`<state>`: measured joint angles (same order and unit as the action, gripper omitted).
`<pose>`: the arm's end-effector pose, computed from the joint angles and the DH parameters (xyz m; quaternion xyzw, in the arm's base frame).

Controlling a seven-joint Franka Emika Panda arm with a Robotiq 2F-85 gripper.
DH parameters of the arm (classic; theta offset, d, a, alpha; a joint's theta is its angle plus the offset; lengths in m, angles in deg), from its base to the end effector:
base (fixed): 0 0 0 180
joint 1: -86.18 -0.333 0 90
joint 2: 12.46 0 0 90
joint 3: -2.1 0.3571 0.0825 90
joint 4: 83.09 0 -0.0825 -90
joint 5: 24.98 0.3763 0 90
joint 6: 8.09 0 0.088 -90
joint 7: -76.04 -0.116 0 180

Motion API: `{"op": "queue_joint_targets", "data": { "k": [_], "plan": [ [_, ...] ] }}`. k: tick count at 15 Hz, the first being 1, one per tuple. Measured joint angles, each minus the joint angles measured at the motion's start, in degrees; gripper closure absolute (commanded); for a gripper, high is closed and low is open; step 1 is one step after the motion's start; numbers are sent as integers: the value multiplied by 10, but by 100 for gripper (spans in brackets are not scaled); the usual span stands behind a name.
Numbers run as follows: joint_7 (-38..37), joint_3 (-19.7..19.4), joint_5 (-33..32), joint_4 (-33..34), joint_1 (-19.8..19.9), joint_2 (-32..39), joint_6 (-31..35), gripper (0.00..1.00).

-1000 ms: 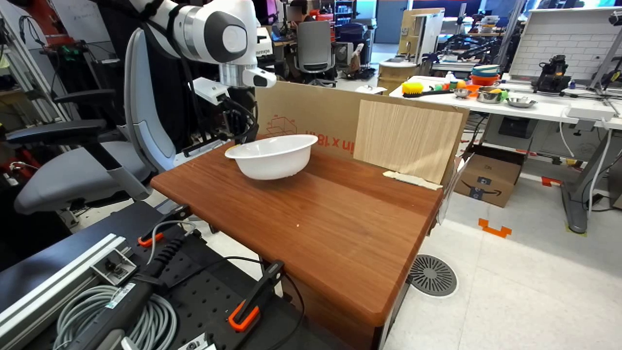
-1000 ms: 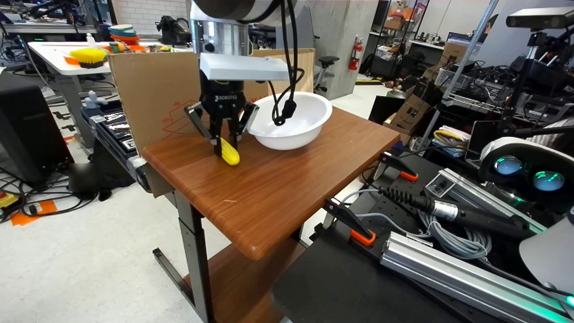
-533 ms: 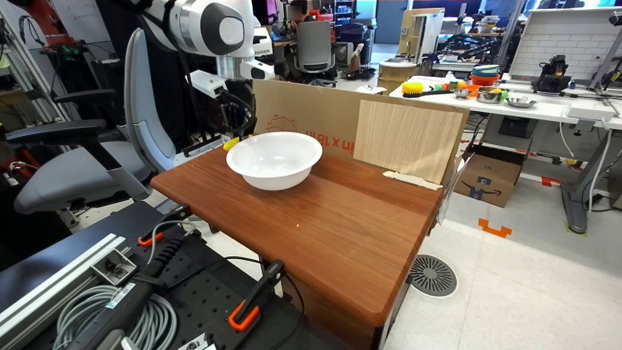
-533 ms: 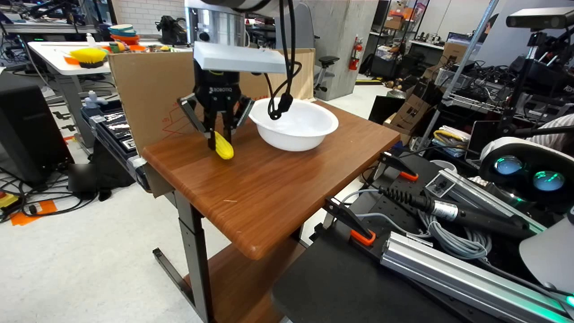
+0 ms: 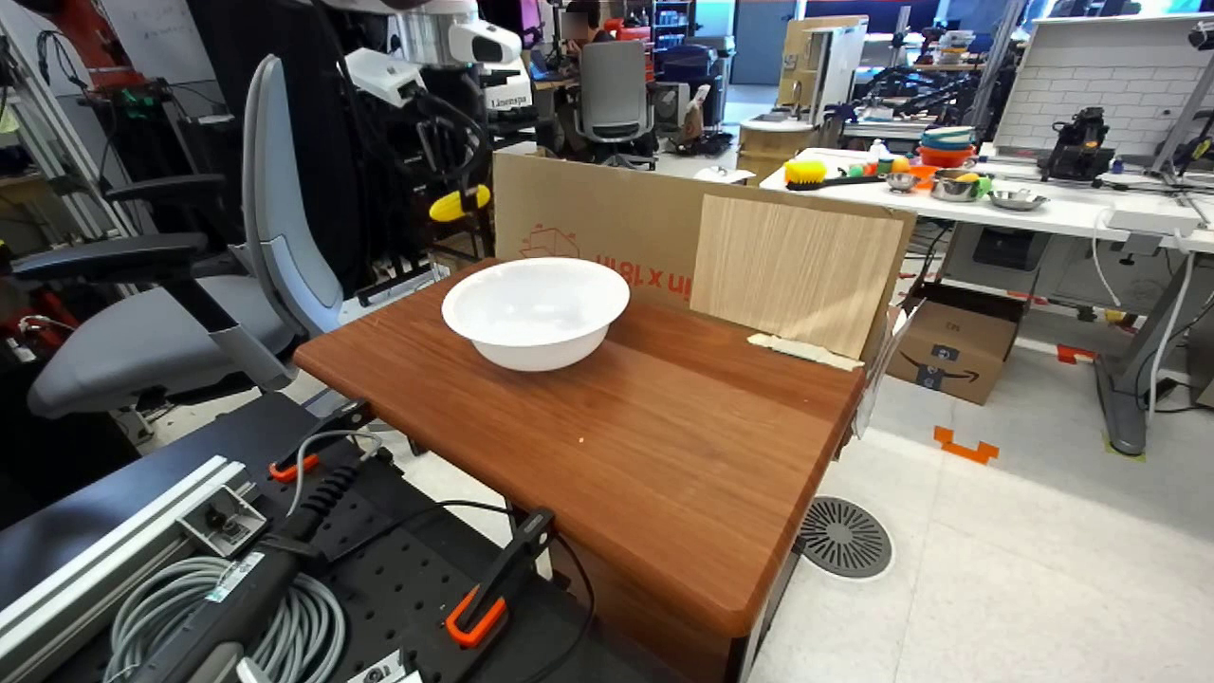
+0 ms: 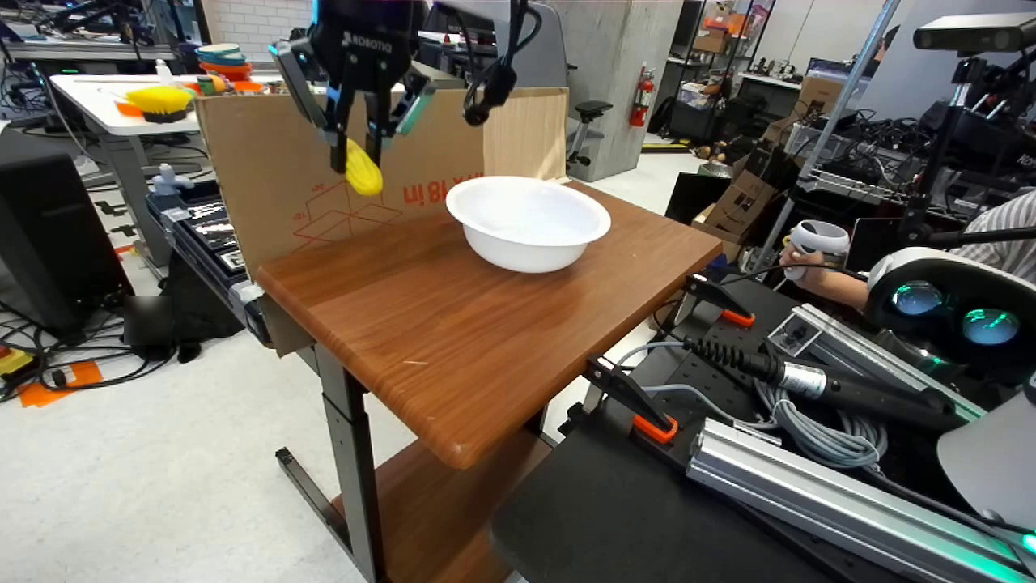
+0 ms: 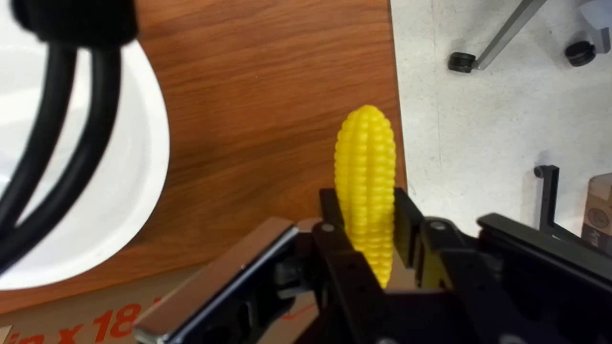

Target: Place the corn toy in the bowl

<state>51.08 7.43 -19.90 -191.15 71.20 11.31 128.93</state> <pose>0.6137 0.2232 0.3306 -0.9948 0.0762 -0.0228 0.0639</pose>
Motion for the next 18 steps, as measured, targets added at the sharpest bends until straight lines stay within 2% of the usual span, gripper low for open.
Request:
{"op": "queue_joint_targets", "data": {
  "k": [3, 8, 12, 17, 18],
  "plan": [
    [3, -4, 12, -27, 18, -61, 0, 93],
    [31, -25, 40, -105, 83, -133, -1, 93],
    [53, -42, 46, -159, 120, -141, -2, 93],
    [60, -46, 54, -184, 128, -141, -2, 93],
    [61, -46, 56, -185, 128, -141, -2, 45]
  ]
}}
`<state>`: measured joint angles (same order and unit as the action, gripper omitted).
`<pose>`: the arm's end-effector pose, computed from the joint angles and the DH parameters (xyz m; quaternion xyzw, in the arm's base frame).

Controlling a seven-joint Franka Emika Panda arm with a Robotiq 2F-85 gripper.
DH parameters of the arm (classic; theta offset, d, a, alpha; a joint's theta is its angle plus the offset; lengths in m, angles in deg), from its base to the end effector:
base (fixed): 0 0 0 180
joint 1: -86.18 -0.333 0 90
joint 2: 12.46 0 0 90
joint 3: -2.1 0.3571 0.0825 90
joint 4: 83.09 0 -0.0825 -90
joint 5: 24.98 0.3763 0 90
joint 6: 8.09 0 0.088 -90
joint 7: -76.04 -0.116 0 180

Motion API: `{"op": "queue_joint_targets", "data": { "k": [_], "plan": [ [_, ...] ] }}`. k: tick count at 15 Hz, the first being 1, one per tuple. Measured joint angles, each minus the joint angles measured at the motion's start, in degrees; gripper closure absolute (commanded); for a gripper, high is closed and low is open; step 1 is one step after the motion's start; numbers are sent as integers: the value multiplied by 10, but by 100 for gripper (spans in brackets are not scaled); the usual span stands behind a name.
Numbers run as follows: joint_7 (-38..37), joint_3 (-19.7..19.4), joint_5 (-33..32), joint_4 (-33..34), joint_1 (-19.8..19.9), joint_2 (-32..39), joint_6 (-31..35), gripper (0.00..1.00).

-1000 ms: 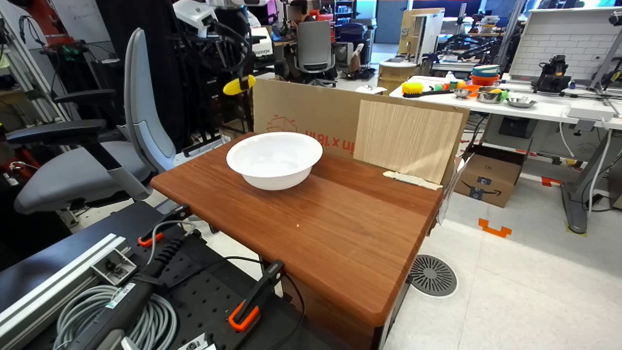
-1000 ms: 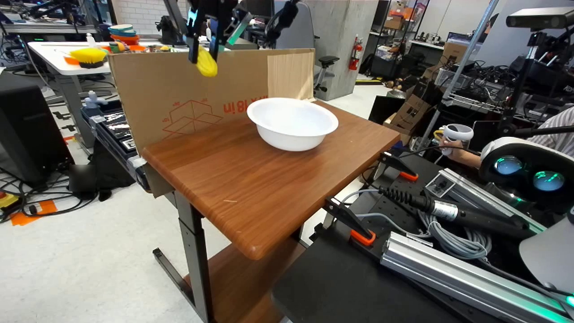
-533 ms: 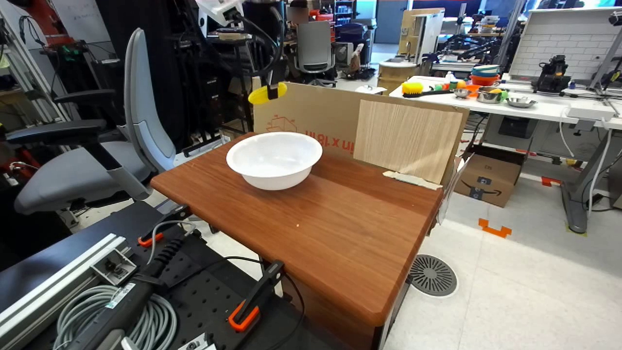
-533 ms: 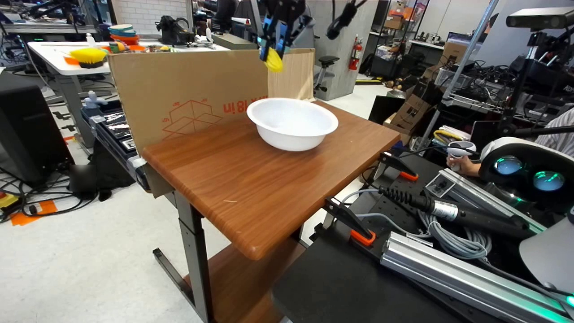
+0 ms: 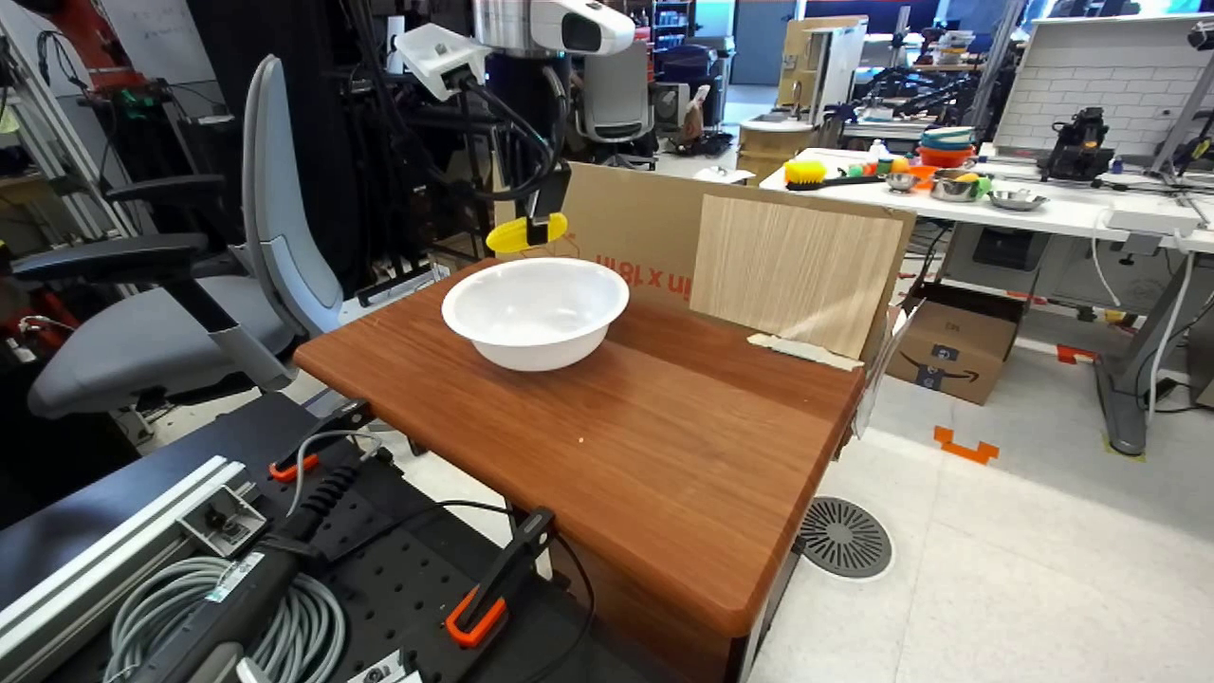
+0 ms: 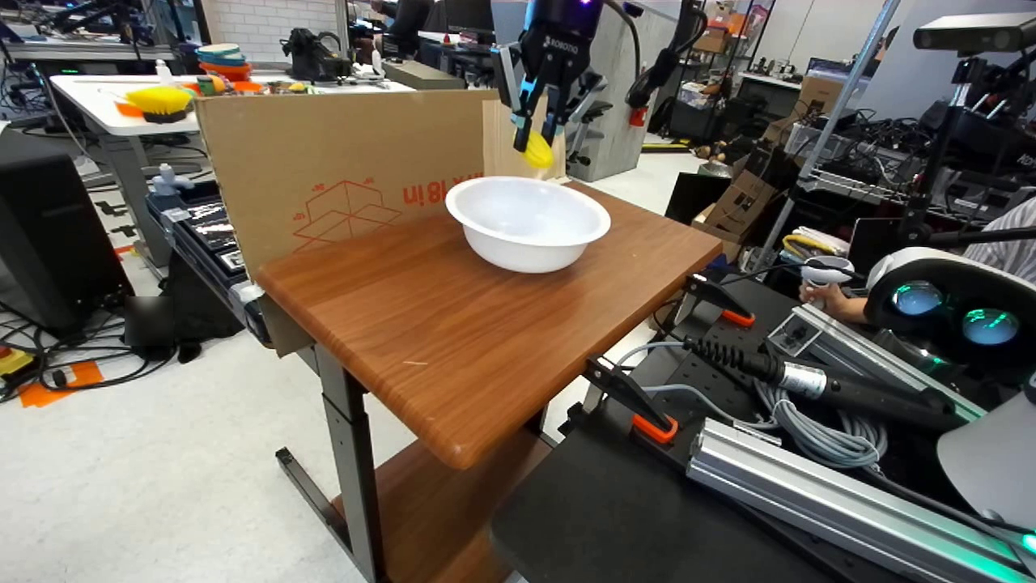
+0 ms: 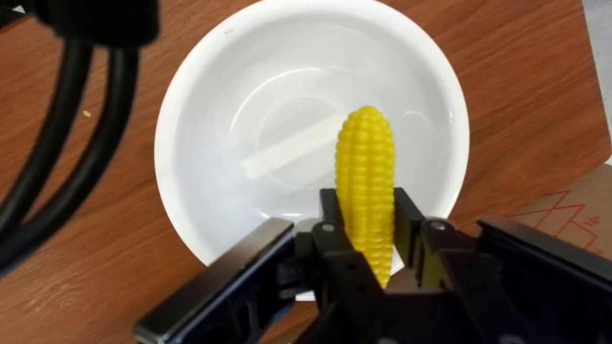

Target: Place the corn toy in the bowl

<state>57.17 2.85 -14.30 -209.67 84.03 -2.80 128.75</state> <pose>0.5497 0.0305 0.3416 -0.9765 0.2053 0.0072 0.0649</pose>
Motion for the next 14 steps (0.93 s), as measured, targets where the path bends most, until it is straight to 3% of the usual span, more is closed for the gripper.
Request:
{"op": "queue_joint_targets", "data": {
  "k": [1, 7, 14],
  "plan": [
    [0, 0, 0, -1, 0, 0, 0, 44],
    [1, 2, 1, -6, 0, 0, -1, 2],
    [9, 3, 1, -14, 0, -9, -22, 0]
  ]
}}
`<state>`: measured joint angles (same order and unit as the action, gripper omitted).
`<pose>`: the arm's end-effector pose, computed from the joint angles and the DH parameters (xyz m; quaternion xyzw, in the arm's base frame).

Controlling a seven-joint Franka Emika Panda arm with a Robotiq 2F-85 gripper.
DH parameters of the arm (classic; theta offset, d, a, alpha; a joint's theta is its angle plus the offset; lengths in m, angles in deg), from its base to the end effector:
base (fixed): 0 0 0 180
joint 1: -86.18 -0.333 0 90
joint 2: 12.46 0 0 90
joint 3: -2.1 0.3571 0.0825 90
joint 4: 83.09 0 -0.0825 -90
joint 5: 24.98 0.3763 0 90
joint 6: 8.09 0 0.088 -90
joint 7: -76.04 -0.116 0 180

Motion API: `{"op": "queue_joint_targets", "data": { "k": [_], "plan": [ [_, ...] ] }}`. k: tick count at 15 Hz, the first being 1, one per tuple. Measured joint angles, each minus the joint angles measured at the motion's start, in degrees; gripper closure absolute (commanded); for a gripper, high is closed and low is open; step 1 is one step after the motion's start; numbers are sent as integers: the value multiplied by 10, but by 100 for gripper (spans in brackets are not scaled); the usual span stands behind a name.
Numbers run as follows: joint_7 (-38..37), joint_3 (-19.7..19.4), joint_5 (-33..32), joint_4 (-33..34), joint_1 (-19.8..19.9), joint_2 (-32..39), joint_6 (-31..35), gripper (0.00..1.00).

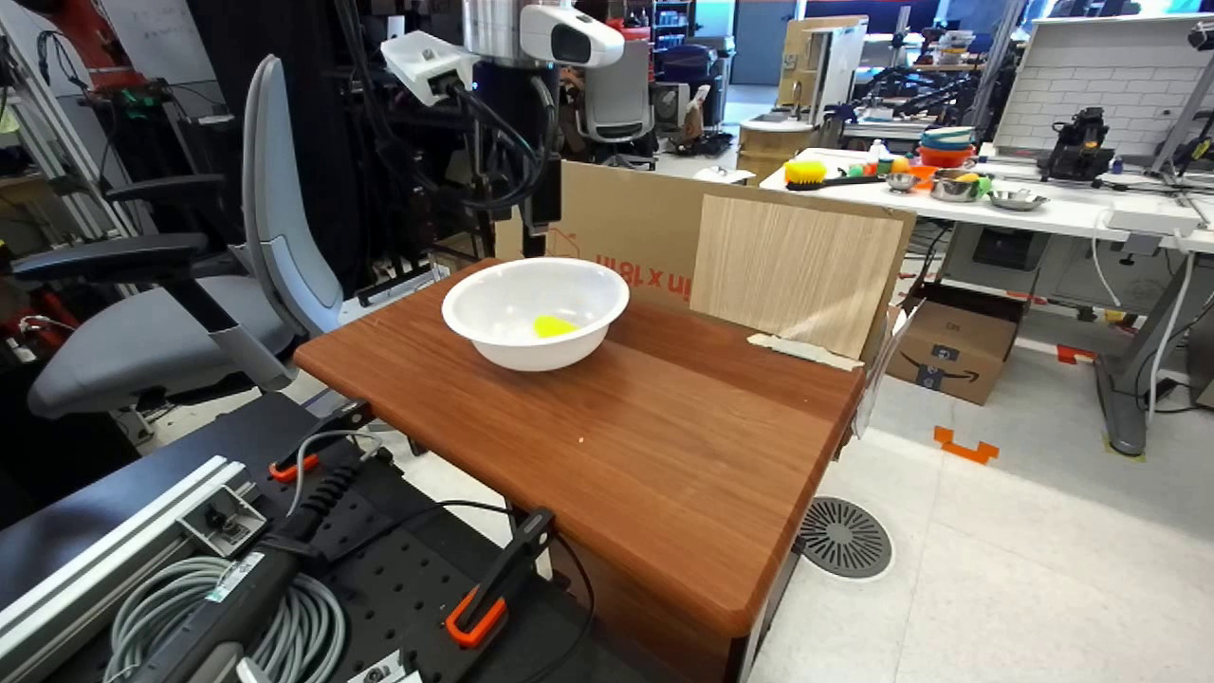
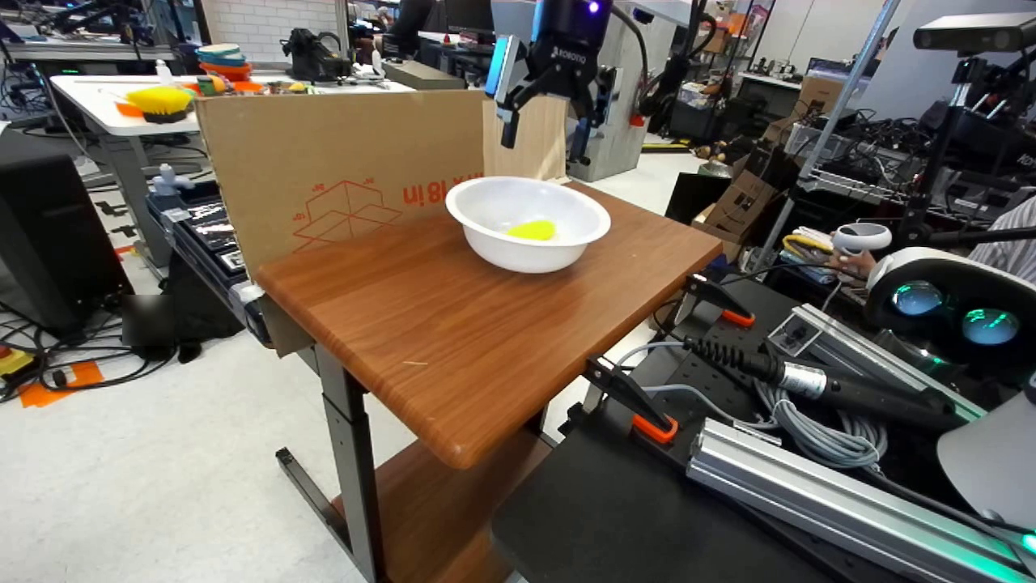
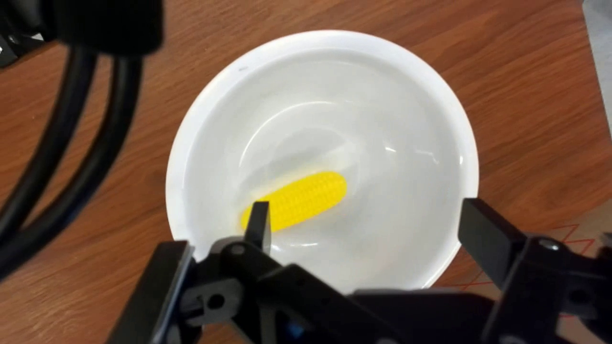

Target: Place the corn toy in the bowl

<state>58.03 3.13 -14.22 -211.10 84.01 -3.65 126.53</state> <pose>0.5366 0.0338 0.3363 -0.9784 0.1949 0.0312 0.0622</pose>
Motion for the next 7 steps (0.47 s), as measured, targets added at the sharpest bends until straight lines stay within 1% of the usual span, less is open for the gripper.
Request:
{"op": "queue_joint_targets", "data": {
  "k": [3, 5, 7],
  "plan": [
    [7, -1, 0, -11, 0, -36, -30, 0],
    [9, -2, 0, -22, 0, -65, -41, 0],
    [9, -2, 0, -30, 0, -77, -44, 0]
  ]
}}
